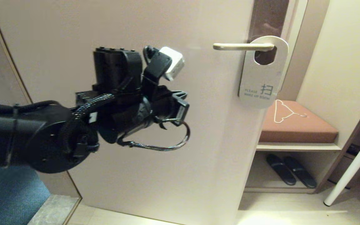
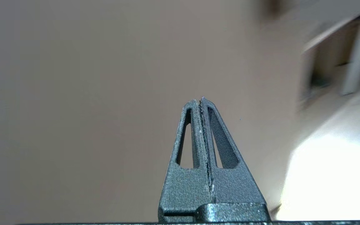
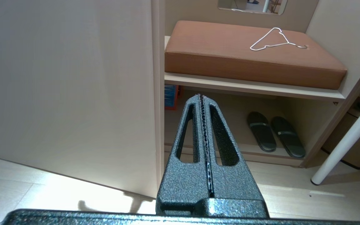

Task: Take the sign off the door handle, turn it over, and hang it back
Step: Take down the sign

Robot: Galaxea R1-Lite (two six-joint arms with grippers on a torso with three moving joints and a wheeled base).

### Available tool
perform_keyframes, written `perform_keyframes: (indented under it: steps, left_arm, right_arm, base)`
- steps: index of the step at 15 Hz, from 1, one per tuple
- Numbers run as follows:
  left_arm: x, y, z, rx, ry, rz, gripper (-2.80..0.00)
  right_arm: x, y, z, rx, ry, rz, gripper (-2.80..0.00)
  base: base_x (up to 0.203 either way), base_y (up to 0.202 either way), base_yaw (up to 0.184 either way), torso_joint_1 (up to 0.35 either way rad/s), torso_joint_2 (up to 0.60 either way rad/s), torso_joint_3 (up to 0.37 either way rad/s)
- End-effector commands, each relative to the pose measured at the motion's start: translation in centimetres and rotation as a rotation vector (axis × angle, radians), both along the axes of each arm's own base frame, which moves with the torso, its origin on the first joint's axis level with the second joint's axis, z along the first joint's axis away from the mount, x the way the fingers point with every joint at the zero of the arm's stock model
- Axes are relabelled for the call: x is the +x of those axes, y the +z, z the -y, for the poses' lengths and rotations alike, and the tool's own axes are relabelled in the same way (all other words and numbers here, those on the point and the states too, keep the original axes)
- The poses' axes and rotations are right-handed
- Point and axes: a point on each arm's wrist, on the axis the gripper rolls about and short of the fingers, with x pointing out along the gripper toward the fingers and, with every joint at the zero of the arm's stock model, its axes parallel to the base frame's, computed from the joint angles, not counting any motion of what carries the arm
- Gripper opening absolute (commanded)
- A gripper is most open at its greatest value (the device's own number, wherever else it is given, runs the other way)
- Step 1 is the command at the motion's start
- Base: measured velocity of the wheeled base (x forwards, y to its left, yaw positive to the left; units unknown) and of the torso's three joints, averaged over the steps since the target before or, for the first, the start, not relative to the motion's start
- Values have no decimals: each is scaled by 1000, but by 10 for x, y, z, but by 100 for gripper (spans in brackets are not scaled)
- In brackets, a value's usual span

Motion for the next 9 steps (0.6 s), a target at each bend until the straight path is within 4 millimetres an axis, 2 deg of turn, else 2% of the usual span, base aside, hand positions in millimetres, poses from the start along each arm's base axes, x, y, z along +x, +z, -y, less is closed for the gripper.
perform_keyframes:
  steps: [1,4,6,7,9]
  left_arm:
    - [-12,9,-50,-13,104,18,-280]
    - [-14,3,-117,-7,312,3,-280]
    - [-22,-10,-158,-6,451,-17,-280]
    - [-29,-20,-174,-14,512,-20,-280]
    - [-41,-40,-194,-46,594,-14,-280]
  right_arm:
    - [0,0,0,-1,1,-1,-280]
    - [0,0,0,-1,1,-1,-280]
    - [0,0,0,-1,1,-1,-280]
    - [0,0,0,-1,1,-1,-280]
    - [0,0,0,-1,1,-1,-280]
  base:
    - [0,0,0,0,0,0]
    - [0,0,0,0,0,0]
    - [0,0,0,0,0,0]
    - [0,0,0,0,0,0]
    - [0,0,0,0,0,0]
